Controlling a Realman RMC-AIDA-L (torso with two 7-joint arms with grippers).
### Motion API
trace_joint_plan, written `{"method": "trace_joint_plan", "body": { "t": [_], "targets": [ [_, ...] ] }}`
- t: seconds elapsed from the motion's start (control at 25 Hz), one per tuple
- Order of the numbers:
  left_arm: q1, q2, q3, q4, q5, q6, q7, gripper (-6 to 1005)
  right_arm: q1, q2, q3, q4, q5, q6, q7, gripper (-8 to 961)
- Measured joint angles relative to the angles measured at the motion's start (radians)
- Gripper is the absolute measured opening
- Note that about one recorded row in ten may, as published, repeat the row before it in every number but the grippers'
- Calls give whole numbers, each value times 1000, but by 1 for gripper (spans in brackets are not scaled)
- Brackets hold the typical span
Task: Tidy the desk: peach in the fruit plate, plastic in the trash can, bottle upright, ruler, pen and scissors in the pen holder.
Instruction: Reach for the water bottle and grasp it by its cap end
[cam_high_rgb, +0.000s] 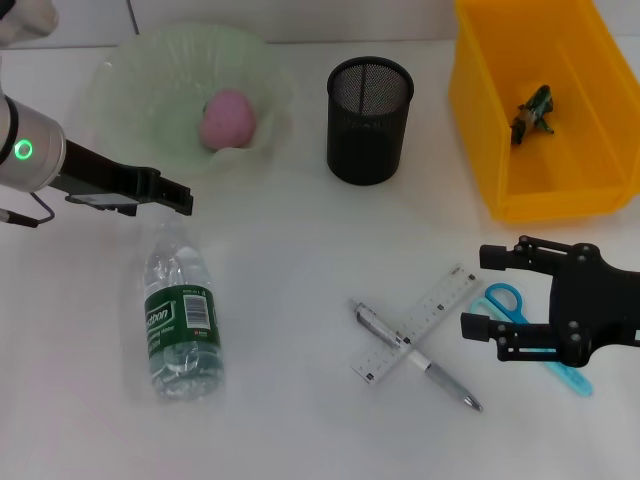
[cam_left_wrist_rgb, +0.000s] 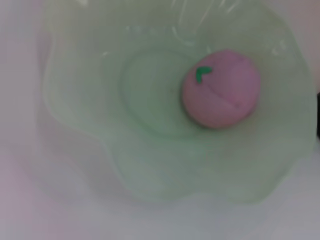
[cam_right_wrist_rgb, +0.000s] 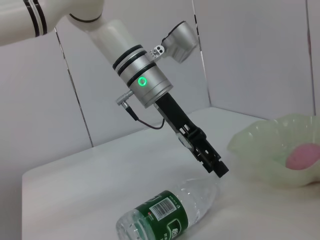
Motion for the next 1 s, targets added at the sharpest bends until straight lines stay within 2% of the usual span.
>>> {"method": "trace_joint_plan", "body": {
  "t": [0.36,0.76,0.84,1.0],
  "targets": [
    [-4,-1,12,-44,18,-15,7,784,4,-1,0,3,0,0,0,842],
    [-6,-6,71,-75,-3,-43,7,782,8,-1,0,9,-1,0,1,842],
    [-7,-7,107,-74,-6,-44,18,782,14,-1,0,19,-2,0,3,842],
    [-8,-7,114,-68,-10,-43,43,781,21,-1,0,31,-2,0,6,842]
  ]
}}
